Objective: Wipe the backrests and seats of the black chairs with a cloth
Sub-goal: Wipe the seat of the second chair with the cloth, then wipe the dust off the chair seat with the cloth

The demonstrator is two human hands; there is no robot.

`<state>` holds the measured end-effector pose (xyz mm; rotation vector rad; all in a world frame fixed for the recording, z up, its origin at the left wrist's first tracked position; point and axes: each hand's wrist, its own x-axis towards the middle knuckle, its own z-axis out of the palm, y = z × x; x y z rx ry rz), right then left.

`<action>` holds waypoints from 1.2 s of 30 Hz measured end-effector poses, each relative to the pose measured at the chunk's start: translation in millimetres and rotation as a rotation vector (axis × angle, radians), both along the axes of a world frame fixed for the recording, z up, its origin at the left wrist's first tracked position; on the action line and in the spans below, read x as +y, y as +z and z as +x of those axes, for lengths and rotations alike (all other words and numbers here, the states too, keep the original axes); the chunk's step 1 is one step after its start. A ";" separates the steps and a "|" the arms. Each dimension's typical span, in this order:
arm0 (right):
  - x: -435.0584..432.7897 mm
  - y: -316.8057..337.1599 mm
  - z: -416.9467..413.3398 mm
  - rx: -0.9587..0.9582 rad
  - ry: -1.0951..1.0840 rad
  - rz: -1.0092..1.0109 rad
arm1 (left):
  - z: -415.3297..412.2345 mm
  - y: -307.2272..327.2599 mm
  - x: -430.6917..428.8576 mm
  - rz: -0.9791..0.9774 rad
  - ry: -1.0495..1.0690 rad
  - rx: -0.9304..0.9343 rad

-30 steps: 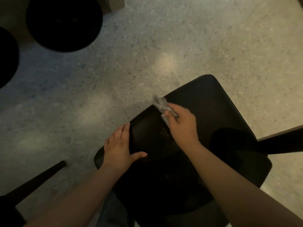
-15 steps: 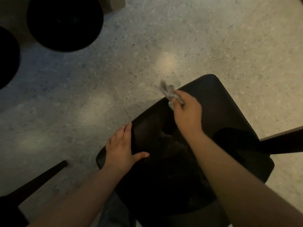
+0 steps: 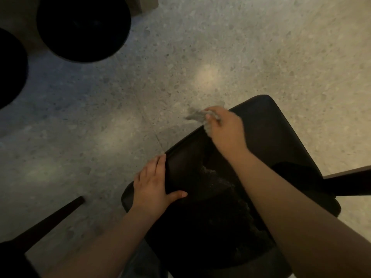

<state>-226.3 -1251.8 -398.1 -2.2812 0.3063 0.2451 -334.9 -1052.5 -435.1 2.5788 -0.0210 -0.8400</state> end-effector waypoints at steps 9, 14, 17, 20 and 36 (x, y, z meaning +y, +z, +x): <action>-41.4 43.4 -31.6 0.023 -0.120 -0.160 | 37.3 40.7 7.6 -0.085 0.049 0.095; -43.8 92.0 -53.7 0.066 -0.175 -0.185 | 66.7 98.5 7.8 -0.065 0.041 0.069; -39.5 134.1 -58.8 0.060 -0.175 -0.175 | 79.4 141.5 7.7 -0.073 0.039 0.042; -32.6 180.1 -62.1 0.024 -0.175 -0.170 | 88.4 190.5 7.2 -0.098 0.027 -0.014; -25.9 395.4 -113.5 -0.357 -0.089 -0.097 | 23.3 443.0 17.4 -0.197 0.058 -0.390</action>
